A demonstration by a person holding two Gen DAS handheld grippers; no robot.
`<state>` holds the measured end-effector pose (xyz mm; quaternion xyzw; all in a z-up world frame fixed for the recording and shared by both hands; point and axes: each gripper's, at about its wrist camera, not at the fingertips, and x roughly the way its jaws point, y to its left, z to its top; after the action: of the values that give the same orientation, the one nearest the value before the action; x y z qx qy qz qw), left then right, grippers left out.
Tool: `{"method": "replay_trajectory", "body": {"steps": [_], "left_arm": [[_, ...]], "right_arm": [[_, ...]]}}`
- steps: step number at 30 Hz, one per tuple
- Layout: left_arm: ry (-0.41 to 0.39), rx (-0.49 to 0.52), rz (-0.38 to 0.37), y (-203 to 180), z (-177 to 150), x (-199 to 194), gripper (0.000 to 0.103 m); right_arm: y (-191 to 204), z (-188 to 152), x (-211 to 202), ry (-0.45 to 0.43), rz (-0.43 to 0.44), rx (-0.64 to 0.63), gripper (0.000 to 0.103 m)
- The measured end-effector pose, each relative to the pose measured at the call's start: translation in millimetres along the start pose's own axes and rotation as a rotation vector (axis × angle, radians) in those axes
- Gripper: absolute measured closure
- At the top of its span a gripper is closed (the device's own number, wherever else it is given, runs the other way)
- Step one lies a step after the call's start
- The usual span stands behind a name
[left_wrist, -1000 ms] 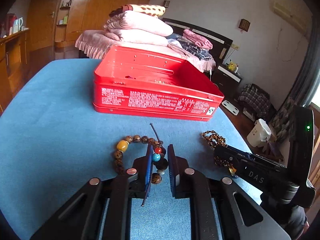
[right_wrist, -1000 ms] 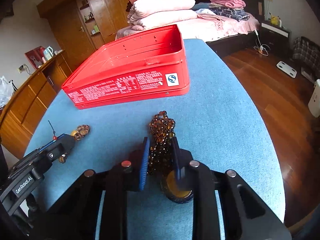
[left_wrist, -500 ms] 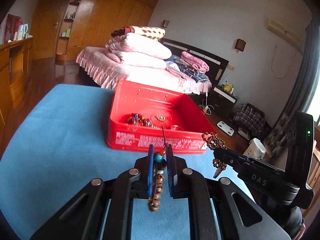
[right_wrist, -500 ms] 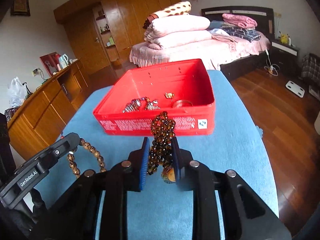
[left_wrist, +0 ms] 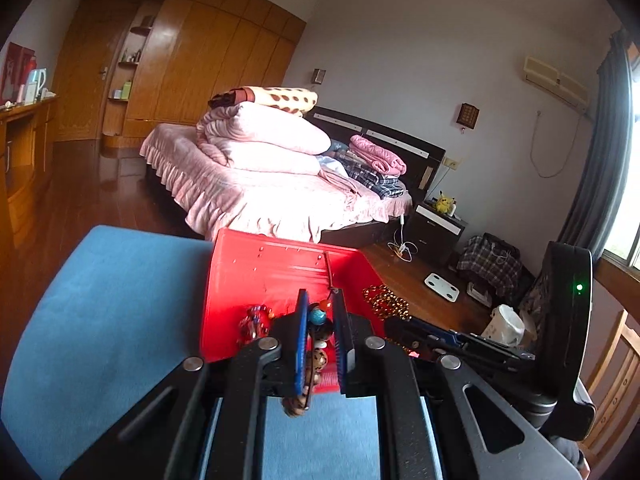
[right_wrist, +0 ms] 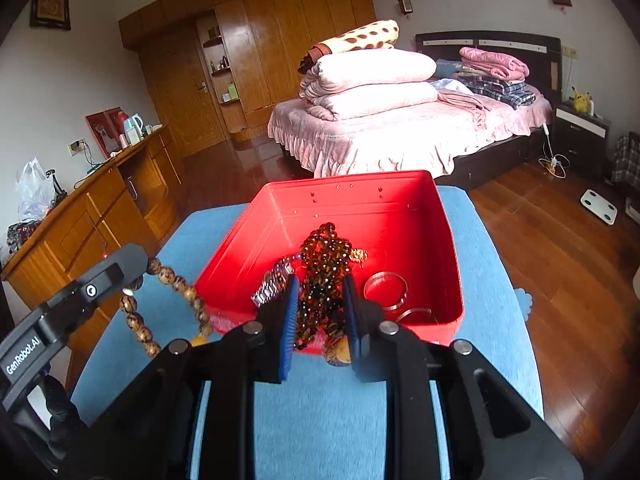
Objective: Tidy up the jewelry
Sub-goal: 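Carry the amber necklace and wooden bracelet over the red tin with both tools, then open both tools to drop the necklace and bracelet into the red tin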
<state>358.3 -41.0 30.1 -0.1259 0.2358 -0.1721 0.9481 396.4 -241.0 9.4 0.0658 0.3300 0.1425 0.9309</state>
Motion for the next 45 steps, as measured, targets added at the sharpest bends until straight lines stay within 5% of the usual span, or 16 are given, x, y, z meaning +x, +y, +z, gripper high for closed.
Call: {"method": "replay_trajectory", "body": {"steps": [13, 27, 30, 36, 45], "left_arm": [[0.033, -0.010, 0.021, 19.5, 34.8, 70.7, 0.092], [0.098, -0.013, 0.072, 30.9, 22.3, 105.1, 0.090], [0.079, -0.006, 0.078, 29.7, 21.0, 97.9, 0.058], [0.038, 0.032, 0.081, 21.0, 19.2, 72.6, 0.057], [-0.042, 0.049, 0.129, 19.9, 3.5, 9.1, 0.026]], "right_arm": [[-7.1, 36.0, 54.0, 0.017, -0.024, -0.002, 0.082], [-12.7, 28.7, 78.7, 0.057, -0.054, 0.019, 0.079], [-15.6, 29.2, 71.8, 0.034, -0.055, 0.020, 0.077], [-17.9, 23.8, 44.4, -0.023, -0.072, 0.016, 0.072], [-15.3, -8.1, -8.5, -0.089, -0.087, 0.007, 0.051]]}}
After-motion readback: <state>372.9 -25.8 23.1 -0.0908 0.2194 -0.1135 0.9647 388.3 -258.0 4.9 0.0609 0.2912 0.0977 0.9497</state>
